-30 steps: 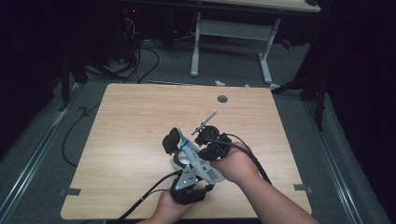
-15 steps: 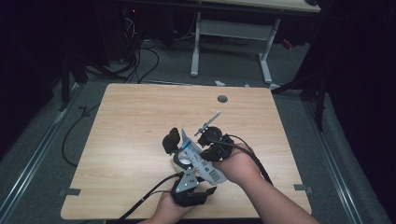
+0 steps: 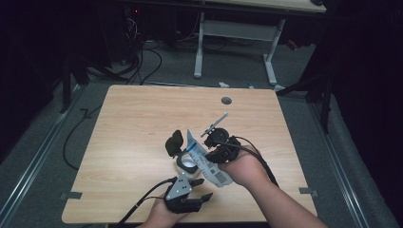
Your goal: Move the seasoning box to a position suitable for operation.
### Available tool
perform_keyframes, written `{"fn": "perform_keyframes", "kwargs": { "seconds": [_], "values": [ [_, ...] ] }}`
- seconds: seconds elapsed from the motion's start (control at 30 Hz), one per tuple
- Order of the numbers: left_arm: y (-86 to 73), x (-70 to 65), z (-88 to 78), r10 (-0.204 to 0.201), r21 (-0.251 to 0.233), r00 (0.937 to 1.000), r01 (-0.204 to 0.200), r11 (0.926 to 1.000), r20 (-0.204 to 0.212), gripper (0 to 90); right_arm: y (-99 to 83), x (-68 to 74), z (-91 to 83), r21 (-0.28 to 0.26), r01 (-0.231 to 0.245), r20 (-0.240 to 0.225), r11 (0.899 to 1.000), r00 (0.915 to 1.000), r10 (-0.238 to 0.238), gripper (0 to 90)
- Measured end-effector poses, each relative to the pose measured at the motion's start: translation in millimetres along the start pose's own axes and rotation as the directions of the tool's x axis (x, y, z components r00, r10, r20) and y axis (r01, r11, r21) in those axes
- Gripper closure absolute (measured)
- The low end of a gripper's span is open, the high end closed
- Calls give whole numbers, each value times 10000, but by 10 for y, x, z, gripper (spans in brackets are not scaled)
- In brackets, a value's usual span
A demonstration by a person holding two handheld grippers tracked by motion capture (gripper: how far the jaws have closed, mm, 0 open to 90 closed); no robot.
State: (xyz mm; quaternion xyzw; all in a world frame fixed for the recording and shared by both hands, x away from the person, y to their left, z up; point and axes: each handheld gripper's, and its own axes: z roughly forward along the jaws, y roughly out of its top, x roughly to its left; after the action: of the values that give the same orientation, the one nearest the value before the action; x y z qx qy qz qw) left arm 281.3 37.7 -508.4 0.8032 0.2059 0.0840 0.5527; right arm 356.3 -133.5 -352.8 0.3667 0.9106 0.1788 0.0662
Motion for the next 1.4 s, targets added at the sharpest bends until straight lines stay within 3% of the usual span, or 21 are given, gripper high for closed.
{"fn": "perform_keyframes", "kwargs": {
  "seconds": [0.2, 0.33, 0.4, 0.47, 0.6, 0.83, 1.4],
  "values": [
    [-67, 191, -351, 120, -184, 9982, -131, 9997, -586, 438, -13, -49, -32, 13, -156, 127, 9999, 9998, 156, 900],
    [-187, 377, -489, -421, -325, 9948, 392, 9987, -931, 439, -40, -104, -24, 22, -311, 149, 9995, 9994, 311, 900],
    [-214, 450, -529, -403, -278, 9917, 371, 9989, -1221, 441, -53, -128, -18, 42, -356, 189, 9994, 9992, 355, 900],
    [-231, 499, -554, -280, -224, 9895, 251, 9994, -1421, 442, -67, -155, -11, -5, -409, 167, 9992, 9990, 409, 900],
    [-269, 567, -560, -479, -60, 9874, 475, 9989, -1506, 443, -97, -208, -6, 4, -509, 229, 9987, 9984, 509, 900],
    [-285, 614, -567, -458, -35, 9839, 459, 9989, -1725, 442, -153, -271, 13, 50, -729, 316, 9973, 9969, 727, 899],
    [-289, 689, -605, -664, -129, 9800, 652, 9978, -1877, 442, -235, -402, 68, 164, -923, 495, 9956, 9946, 914, 900]
  ]
}}
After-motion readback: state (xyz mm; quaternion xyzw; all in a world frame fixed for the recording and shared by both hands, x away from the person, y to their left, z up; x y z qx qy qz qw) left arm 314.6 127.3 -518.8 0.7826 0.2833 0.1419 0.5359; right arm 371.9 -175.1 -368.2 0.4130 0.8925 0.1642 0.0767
